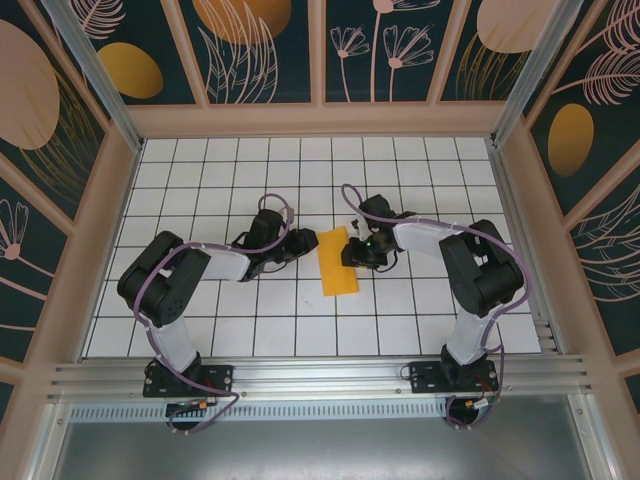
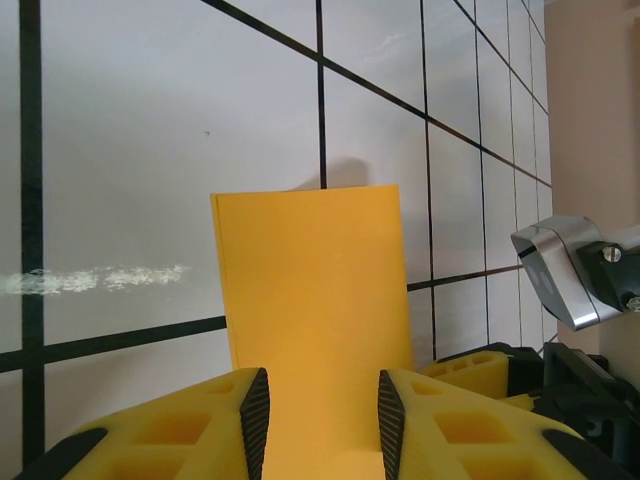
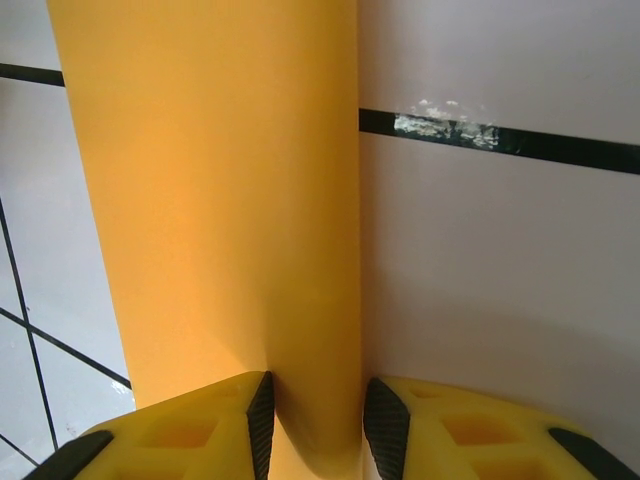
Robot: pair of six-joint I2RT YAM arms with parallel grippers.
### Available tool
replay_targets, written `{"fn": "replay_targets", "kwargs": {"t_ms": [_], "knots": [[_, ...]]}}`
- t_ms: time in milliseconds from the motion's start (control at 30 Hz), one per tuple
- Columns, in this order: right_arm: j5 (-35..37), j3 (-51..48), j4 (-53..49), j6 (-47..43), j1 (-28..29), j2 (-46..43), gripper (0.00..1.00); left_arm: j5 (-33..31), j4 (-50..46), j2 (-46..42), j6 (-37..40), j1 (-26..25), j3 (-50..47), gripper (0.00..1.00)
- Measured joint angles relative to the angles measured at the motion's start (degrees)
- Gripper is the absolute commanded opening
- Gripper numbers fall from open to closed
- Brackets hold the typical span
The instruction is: Fold a paper plane with a square sheet of paper (pick it up from the middle)
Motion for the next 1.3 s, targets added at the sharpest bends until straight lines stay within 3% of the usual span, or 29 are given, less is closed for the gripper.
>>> {"fn": "replay_targets", "kwargs": {"t_ms": [400, 833, 1300], "knots": [[-0.04, 0.35, -0.39, 0.00, 0.02, 0.31, 0.39, 1.44, 0.04, 0.48, -0.04, -1.27, 2.01, 0.30], [-0.04, 0.46, -0.55, -0.02, 0.02, 0.63, 0.39, 2.95, -0.94, 5.16, -0.24, -2.86, 5.03, 0.15], [-0.04, 0.50, -0.59, -0.02, 0.02, 0.68, 0.39, 2.45, -6.80, 7.72, -0.15, -2.97, 7.10, 0.10]]}}
